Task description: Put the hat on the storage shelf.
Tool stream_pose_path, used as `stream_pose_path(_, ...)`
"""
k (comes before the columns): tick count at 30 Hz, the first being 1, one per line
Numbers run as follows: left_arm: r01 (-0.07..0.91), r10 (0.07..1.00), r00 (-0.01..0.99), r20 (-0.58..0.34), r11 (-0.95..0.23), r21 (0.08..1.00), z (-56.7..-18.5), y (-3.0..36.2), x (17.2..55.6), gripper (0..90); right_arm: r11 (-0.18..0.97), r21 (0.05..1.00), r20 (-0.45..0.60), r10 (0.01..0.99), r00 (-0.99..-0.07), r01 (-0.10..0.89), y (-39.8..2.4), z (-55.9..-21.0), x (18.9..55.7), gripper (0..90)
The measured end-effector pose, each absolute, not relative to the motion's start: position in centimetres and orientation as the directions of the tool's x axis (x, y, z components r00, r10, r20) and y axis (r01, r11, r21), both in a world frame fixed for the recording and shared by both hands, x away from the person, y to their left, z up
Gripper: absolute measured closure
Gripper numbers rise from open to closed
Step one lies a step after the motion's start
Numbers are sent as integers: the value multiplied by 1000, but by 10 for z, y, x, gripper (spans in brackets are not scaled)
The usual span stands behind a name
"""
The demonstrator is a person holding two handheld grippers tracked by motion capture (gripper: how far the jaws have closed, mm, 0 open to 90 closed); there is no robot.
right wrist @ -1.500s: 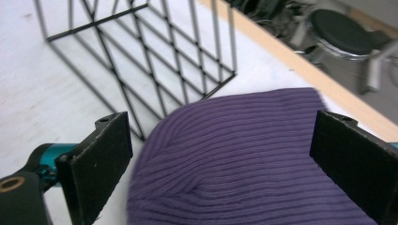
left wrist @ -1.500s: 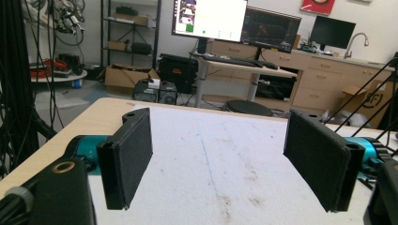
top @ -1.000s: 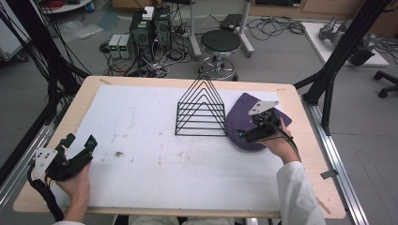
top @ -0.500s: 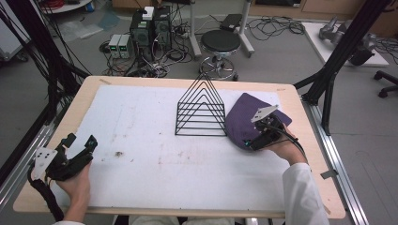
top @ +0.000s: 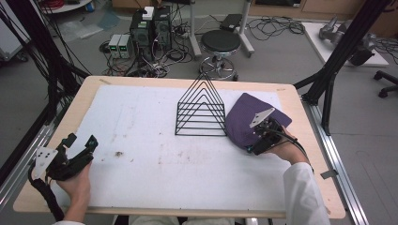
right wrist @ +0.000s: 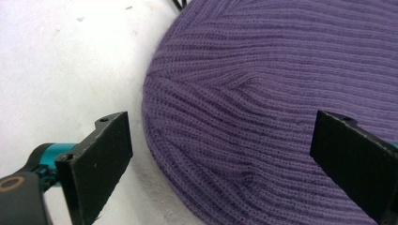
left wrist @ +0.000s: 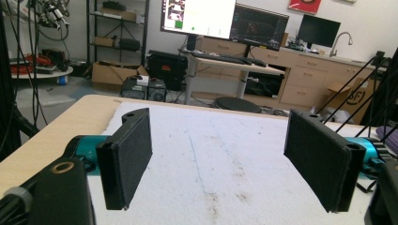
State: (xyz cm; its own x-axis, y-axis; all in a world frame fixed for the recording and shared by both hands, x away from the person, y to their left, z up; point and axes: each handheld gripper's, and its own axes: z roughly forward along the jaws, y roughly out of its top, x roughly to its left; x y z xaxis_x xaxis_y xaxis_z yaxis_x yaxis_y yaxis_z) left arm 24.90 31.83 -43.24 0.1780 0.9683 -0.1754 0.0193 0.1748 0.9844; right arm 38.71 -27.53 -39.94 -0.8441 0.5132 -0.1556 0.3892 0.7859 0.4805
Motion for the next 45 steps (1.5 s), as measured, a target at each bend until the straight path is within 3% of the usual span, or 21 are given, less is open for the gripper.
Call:
stream_pose_path(24,23,965,192,-181,179,983,-433,318,250,237,859,365,-177,442,-879,358,-275,-421,395,58)
stream_pose_path(27,25,964,194,-182,181,983,-433,318,251,237,839,382,-156,471,-868,387,-278,-420,398,153)
stream_pose_path(32,24,962,202,-184,183,983,-433,317,252,238,829,390,-137,483,-865,401,-279,-421,402,182)
stream_pose_path(36,24,961,207,-186,185,983,-433,316,252,238,804,405,-100,511,-853,435,-281,-421,402,271)
stream_pose_path(39,26,960,210,-187,186,982,-433,316,253,238,760,433,-86,570,-817,485,-283,-420,401,415)
stream_pose_path(45,26,958,215,-188,187,982,-433,314,254,238,710,426,-103,654,-749,561,-277,-417,403,588)
